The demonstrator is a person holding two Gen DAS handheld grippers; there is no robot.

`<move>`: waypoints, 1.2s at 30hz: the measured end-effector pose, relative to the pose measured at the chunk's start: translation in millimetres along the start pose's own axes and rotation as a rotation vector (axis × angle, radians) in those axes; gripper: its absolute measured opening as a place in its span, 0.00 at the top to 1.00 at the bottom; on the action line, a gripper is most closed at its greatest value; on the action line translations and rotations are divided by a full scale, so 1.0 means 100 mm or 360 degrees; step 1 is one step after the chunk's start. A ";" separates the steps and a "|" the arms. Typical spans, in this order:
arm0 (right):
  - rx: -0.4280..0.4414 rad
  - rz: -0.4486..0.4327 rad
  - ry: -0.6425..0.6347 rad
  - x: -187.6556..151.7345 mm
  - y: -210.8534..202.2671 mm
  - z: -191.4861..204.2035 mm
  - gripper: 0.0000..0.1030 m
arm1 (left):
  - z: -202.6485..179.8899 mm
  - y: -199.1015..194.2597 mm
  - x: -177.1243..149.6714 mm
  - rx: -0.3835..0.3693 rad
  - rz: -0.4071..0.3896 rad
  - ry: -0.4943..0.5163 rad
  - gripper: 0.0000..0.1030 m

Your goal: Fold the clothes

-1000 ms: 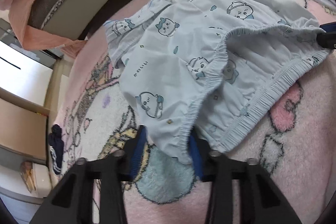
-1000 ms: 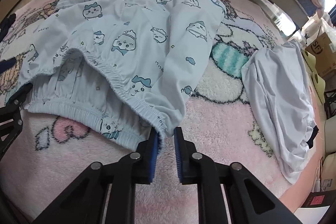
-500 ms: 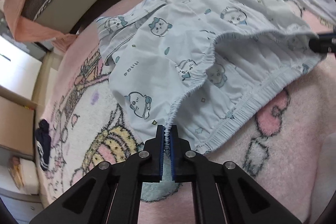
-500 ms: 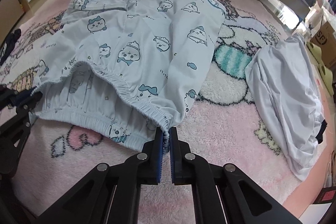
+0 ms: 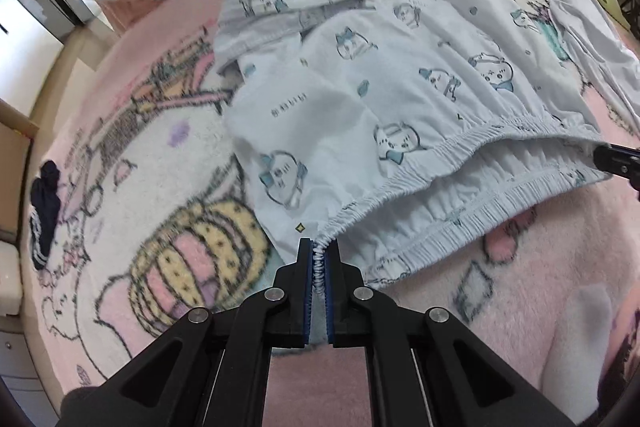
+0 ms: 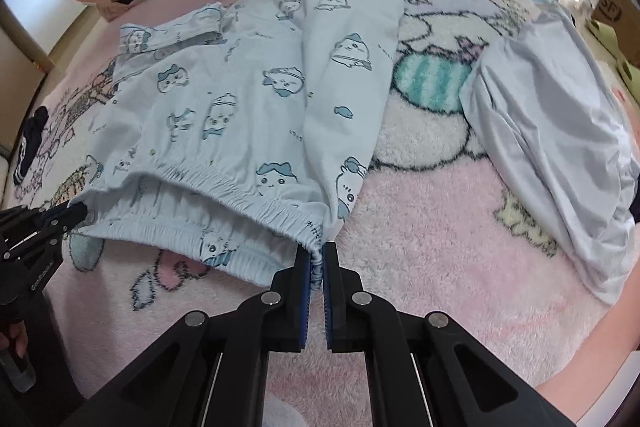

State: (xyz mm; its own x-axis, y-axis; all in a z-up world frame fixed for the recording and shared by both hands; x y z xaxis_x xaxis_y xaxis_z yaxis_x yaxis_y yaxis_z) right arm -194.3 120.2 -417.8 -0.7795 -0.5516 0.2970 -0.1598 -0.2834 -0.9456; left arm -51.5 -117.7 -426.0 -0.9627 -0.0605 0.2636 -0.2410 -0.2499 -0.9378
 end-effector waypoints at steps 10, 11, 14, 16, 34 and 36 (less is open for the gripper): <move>-0.0031 0.0115 0.0056 -0.09 0.07 -0.09 0.98 | -0.19 0.07 -0.25 -0.0045 0.0150 0.0126 0.96; -0.0032 0.0139 0.0072 -0.11 0.09 -0.11 0.98 | -0.21 0.10 -0.29 -0.0048 0.0176 0.0140 0.96; 0.0002 0.0228 0.0129 -0.17 0.16 -0.15 0.98 | -0.23 0.16 -0.35 -0.0039 0.0227 0.0197 0.95; 0.0025 0.0268 0.0161 -0.18 0.19 -0.17 0.98 | -0.23 0.17 -0.36 -0.0031 0.0229 0.0222 0.93; 0.0449 0.0382 0.0735 -0.16 0.29 -0.54 1.00 | 0.08 0.27 -0.41 -0.0050 0.0226 -0.0007 0.45; 0.0422 0.0387 0.0694 -0.17 0.28 -0.51 0.99 | 0.16 0.31 -0.42 -0.0042 0.0247 -0.0078 0.28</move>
State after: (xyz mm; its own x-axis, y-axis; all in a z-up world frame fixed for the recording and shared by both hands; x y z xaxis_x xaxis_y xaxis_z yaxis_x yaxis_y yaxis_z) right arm -216.0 161.5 -456.0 -0.9619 -0.2667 -0.0607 0.1696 -0.4073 -0.8974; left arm -16.4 -138.2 -462.5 -0.9817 -0.1435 0.1250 -0.0935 -0.2085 -0.9735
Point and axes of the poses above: each gripper's, at about its wrist camera, not at the fingertips, and y roughly the way its jaws point, z to its left, x to its top, the point moved 9 cm from there along y, roughly the way its jaws point, and after that the axes turned 7 degrees about y, right-handed, at the moved point
